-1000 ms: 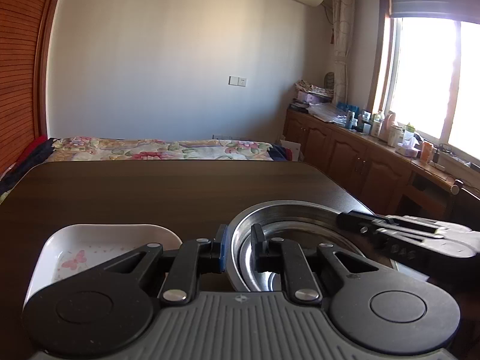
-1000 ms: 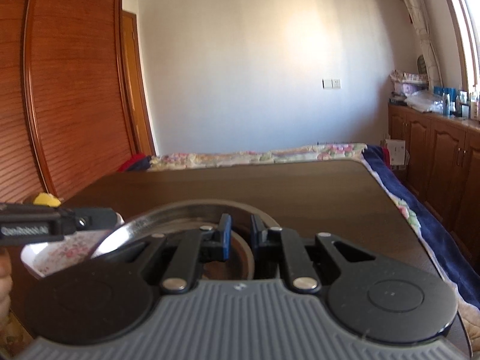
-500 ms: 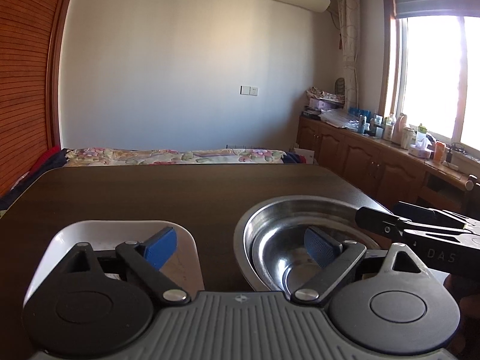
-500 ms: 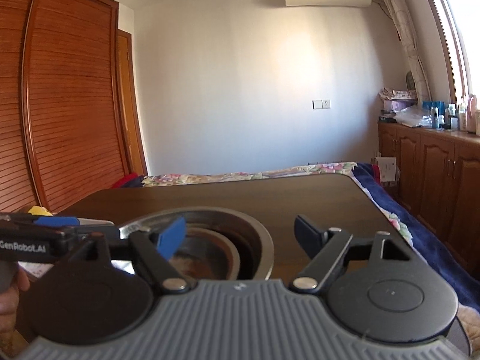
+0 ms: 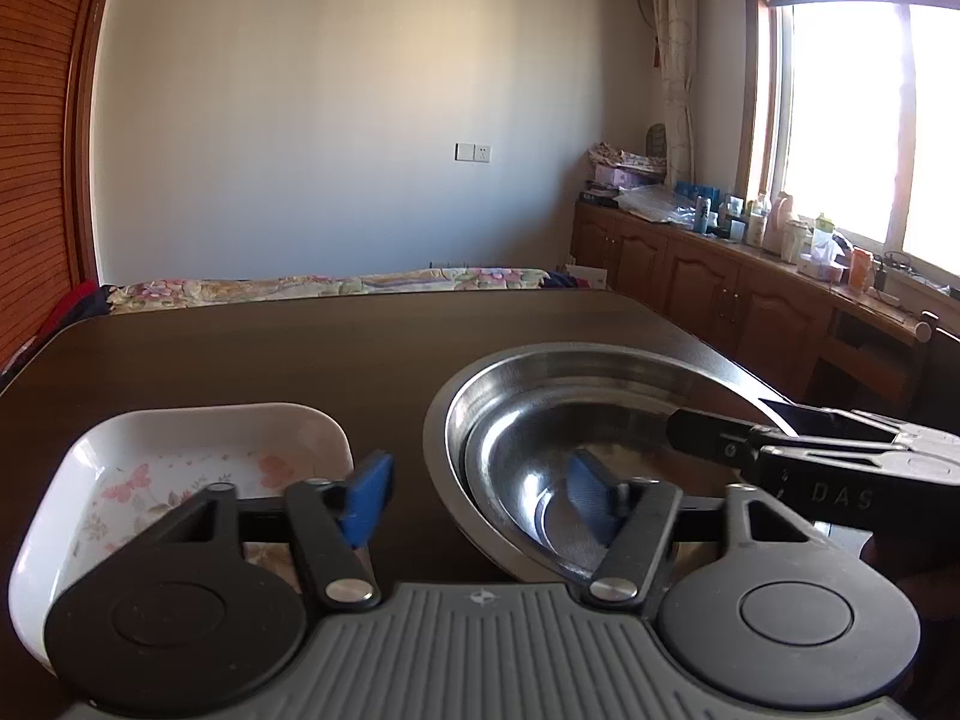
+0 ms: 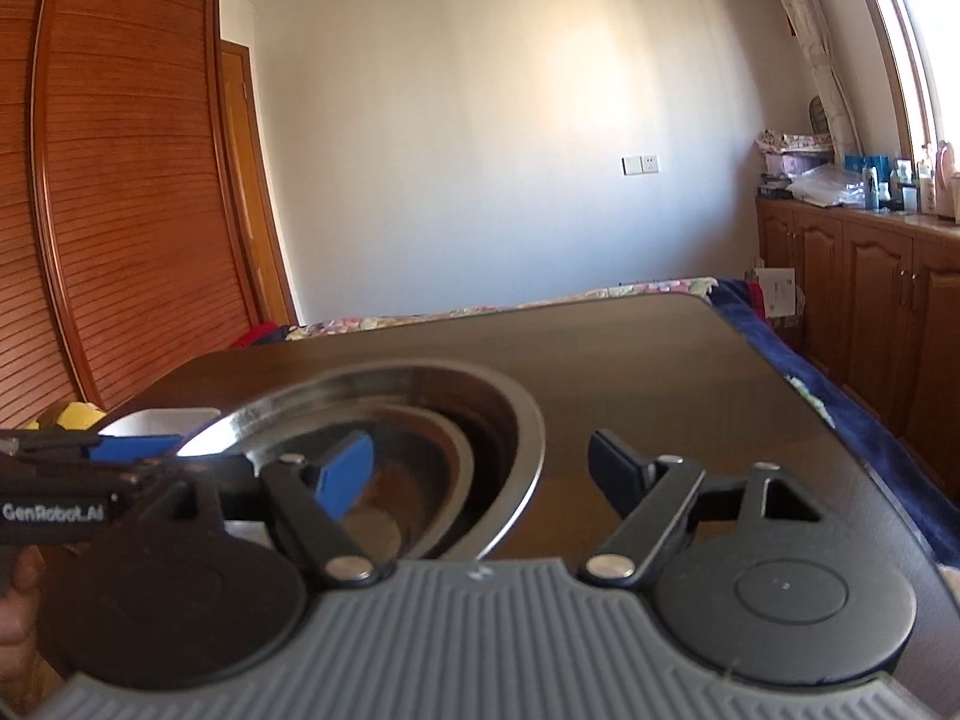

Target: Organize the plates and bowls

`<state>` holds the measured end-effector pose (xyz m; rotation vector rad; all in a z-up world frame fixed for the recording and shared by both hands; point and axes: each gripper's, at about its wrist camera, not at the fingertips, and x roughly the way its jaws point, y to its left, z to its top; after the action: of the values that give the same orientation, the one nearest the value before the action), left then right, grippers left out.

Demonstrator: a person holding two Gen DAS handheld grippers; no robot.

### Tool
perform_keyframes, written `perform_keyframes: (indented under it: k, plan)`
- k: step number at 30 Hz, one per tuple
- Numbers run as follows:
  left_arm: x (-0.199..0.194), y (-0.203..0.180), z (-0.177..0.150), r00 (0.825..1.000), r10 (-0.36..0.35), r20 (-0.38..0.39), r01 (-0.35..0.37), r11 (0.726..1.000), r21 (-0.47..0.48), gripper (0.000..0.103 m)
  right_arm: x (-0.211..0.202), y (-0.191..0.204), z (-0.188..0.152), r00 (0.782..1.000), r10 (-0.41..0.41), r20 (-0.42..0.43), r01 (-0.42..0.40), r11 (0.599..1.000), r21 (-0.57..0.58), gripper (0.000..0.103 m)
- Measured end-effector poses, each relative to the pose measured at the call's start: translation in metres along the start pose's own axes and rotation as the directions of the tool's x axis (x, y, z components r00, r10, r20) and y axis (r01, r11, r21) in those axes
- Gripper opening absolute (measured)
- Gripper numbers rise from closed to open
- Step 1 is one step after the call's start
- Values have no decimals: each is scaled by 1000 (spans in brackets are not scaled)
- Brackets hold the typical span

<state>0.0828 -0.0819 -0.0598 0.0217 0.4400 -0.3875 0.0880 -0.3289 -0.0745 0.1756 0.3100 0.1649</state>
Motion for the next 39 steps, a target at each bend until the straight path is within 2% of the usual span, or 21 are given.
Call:
perform_keyframes:
  k: [2, 4, 8, 16, 23, 26, 29, 39]
  plan:
    - [1, 1, -1, 1000, -3, -9, 3, 1000, -1, 57, -1, 3, -2, 1000, 8, 0, -8, 1000, -2, 68]
    - [2, 0, -2, 1000, -7, -18, 7, 1000, 0, 50, -3, 4, -2, 1000, 14, 3, -14, 1000, -2, 64]
    - [4, -3, -3, 999, -19, -30, 19, 1000, -3, 45, -3, 3, -3, 1000, 28, -5, -28, 1000, 13, 55]
    - [7, -5, -2, 999, -24, -39, 24, 1000, -3, 45, -5, 4, -3, 999, 33, 2, -33, 999, 21, 55]
    - [12, -4, -2, 999, -20, -38, 20, 1000, -10, 44, -4, 4, -5, 999, 35, 3, -35, 999, 16, 50]
    - [11, -4, -4, 999, -7, -34, 7, 1000, -10, 40, -4, 3, -5, 1000, 30, 8, -30, 999, 26, 44]
    - [9, -2, -3, 1000, 6, -27, -7, 1000, -23, 31, -5, 2, -4, 1000, 27, 13, -27, 999, 28, 42]
    - [-2, -2, 15, 1000, -3, -3, 3, 1000, -29, 31, -13, 5, 10, 998, 35, 47, -36, 999, 13, 41]
